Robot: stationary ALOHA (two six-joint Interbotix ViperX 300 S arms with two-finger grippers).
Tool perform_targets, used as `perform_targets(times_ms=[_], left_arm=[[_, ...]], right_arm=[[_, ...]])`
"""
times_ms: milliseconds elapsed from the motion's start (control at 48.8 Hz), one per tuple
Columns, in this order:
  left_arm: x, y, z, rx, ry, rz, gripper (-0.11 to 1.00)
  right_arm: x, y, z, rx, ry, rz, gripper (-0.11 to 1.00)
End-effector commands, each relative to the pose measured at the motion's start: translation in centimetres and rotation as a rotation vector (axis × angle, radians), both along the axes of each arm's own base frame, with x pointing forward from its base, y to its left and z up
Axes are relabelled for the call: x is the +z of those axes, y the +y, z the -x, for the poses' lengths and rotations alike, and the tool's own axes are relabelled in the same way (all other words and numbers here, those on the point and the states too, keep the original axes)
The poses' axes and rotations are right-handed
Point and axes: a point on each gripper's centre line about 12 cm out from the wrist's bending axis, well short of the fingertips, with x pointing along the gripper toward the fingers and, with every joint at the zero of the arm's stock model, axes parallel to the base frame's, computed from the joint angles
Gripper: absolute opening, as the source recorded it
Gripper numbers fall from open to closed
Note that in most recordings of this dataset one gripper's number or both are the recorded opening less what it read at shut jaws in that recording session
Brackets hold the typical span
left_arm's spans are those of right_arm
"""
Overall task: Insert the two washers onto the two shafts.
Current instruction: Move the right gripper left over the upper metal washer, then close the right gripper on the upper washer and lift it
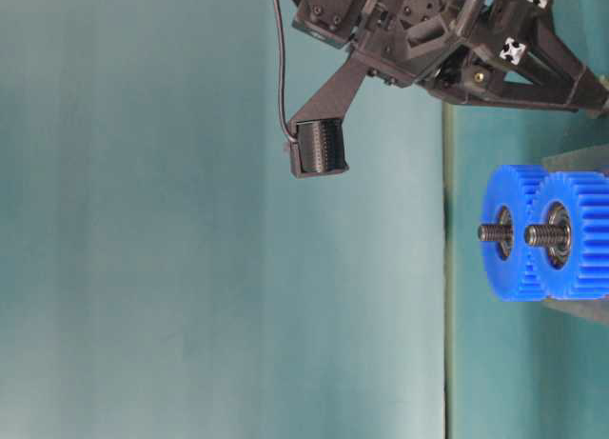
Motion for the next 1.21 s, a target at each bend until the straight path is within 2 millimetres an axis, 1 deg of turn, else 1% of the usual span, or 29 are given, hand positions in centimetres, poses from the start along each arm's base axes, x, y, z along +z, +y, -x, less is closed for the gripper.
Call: perform_targets(times_ms=[0, 287, 389, 492, 574, 656, 779, 902, 984, 1045, 1127, 1189], left_arm=[[0.7, 0.0, -0.2, 0.001, -0.018, -0.003, 0.01], [0.5, 0.0, -0.1, -0.001, -0.014, -0.003, 0.01], [0.5, 0.0, -0.1, -0.001, -0.014, -0.003, 0.01], [0.5, 0.0, -0.1, 0.001, -0.015, -0.004, 0.01], [0.5, 0.0, 0.0, -0.001, -0.018, -0.004, 0.01], [0.5, 0.0, 0.1, -0.001, -0.022, -0.003, 0.01], [0.6, 0.0, 0.3, 0.001, -0.026, -0.003, 0.01], [0.6, 0.0, 0.3, -0.001, -0.029, -0.002, 0.01], [0.6, 0.0, 0.3, 0.001, -0.029, -0.004, 0.01], [0.6, 0.0, 0.3, 0.001, -0.029, -0.002, 0.01], [0.6, 0.0, 0.4, 0.001, -0.028, -0.002, 0.01], [0.7, 0.0, 0.4, 0.001, -0.032, -0.002, 0.01]], right_arm=[[0.8, -0.2, -0.3, -0.006, -0.024, 0.003, 0.42], [0.6, -0.2, -0.3, -0.019, -0.024, -0.005, 0.44], [0.4, -0.2, -0.4, -0.021, -0.018, -0.007, 0.52], [0.3, -0.2, -0.5, -0.023, -0.011, -0.01, 0.67], [0.2, -0.2, -0.4, -0.023, -0.006, -0.01, 0.75], [0.2, -0.2, -0.5, -0.022, -0.006, -0.01, 0.75], [-0.4, 0.0, -0.3, -0.02, 0.01, -0.013, 0.75], [-0.6, 0.0, -0.2, -0.02, 0.018, -0.014, 0.72], [-0.6, 0.0, -0.2, -0.02, 0.016, -0.014, 0.65], [-0.6, 0.0, -0.2, -0.02, 0.019, -0.015, 0.57], [-0.6, 0.0, 0.0, -0.02, 0.03, -0.016, 0.4], [-0.6, 0.0, 0.1, -0.02, 0.042, -0.018, 0.32]])
